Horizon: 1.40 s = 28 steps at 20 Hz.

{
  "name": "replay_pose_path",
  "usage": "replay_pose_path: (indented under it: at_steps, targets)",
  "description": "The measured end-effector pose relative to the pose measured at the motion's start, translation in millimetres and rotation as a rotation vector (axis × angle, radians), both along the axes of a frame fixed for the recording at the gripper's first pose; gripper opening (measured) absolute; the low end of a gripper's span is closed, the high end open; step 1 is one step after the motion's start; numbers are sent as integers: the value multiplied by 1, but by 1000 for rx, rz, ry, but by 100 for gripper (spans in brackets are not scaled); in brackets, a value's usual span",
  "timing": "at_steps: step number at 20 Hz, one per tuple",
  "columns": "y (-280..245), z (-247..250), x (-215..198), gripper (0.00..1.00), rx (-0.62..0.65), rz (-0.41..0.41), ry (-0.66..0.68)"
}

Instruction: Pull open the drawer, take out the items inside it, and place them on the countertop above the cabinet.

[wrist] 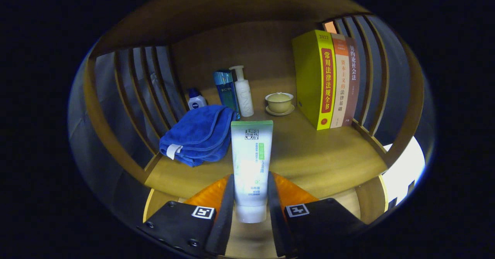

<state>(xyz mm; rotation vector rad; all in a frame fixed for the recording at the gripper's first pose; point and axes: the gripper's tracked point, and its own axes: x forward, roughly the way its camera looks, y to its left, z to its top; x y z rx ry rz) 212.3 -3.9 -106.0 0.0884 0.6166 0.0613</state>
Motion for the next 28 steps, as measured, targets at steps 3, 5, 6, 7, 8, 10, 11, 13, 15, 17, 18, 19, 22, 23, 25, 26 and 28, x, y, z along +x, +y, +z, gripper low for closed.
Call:
replay_pose_path:
  at_steps: [3,5,6,7,8,10,11,13,15,17,18,19,22,23,25,26,28]
  targets:
    - [-2,-16,11,53,-15,-9,32]
    - [-4,-21,18,53,-19,-24,34]
    - [-6,-24,22,53,-26,-30,30]
    - [-7,-26,25,53,-31,-40,27]
    - [-9,-28,26,53,-35,-45,33]
    - [-8,-36,27,53,-34,-43,53]
    - [-9,-38,27,54,-39,-43,58]
    - [-9,-39,30,53,-52,-48,49]
    - [-8,-39,29,55,-60,-51,49]
    - [-7,-39,29,56,-67,-50,48]
    - [-7,-40,29,57,-67,-50,48]
    - [-7,-39,27,59,-68,-50,49]
    - [-6,-39,28,59,-38,-59,36]
    - [-3,-38,28,60,-23,-56,33]
    - [-3,-37,26,62,-8,-44,34]
    - [-3,-35,24,65,-2,-36,33]
    - [-2,-24,24,75,-3,-30,-5]
